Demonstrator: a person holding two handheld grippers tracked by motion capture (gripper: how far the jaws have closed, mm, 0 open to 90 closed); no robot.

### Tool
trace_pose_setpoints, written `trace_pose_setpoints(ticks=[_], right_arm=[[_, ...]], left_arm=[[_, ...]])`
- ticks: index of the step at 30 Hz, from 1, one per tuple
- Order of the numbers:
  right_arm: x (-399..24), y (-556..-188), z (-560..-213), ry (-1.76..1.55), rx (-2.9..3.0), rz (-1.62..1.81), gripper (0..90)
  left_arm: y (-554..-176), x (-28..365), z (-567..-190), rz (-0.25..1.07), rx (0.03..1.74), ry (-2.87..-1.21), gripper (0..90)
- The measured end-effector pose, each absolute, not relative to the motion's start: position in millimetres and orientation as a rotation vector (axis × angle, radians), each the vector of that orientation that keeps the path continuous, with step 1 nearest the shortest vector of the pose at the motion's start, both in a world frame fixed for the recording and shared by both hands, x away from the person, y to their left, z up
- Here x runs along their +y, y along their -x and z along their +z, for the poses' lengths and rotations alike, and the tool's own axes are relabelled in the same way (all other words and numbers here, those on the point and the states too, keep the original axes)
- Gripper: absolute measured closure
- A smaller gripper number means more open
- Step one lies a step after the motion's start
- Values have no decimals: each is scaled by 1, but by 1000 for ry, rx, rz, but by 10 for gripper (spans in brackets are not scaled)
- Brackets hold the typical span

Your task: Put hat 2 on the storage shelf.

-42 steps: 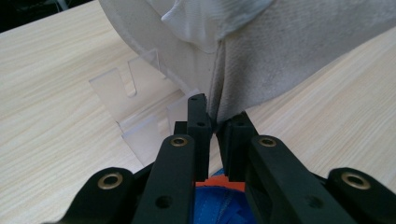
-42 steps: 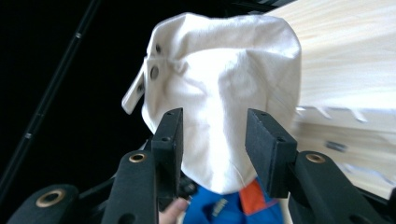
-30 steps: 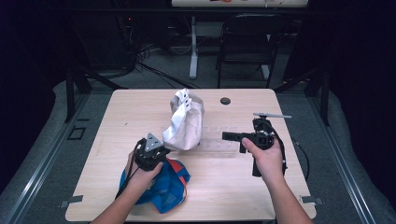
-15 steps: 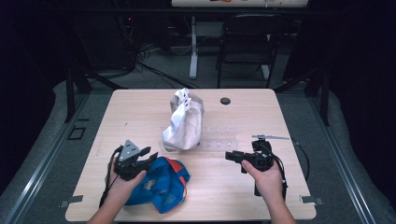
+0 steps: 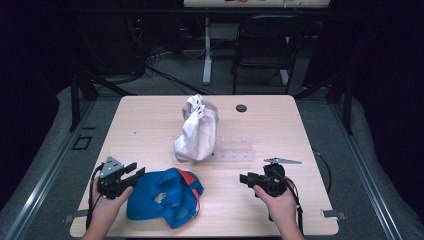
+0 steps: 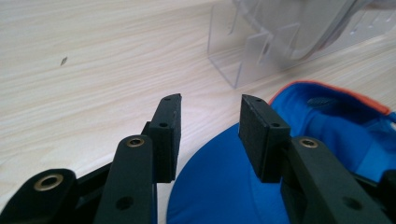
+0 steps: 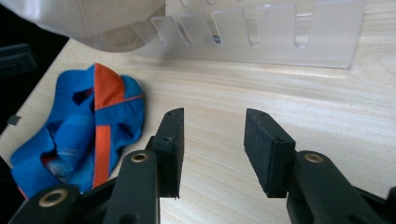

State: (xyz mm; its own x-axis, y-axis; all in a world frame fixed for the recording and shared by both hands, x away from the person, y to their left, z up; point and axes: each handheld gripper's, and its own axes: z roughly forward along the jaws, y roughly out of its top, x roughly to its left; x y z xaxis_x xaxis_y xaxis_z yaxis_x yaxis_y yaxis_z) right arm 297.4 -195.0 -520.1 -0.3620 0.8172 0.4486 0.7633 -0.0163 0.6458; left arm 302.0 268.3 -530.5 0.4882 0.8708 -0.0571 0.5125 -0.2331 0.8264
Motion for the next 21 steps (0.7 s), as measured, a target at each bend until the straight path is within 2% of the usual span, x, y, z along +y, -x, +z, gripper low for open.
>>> trace_pose_setpoints(ticks=[4,21], right_arm=[[-186,-294,-528,-1702,2200,1301,588],[-139,-296,-542,-1619,2406,1300,591]], left_arm=[[-305,277,-538,495,1192,-1881,598],[-299,291,-543,523,1241,-1860,577]])
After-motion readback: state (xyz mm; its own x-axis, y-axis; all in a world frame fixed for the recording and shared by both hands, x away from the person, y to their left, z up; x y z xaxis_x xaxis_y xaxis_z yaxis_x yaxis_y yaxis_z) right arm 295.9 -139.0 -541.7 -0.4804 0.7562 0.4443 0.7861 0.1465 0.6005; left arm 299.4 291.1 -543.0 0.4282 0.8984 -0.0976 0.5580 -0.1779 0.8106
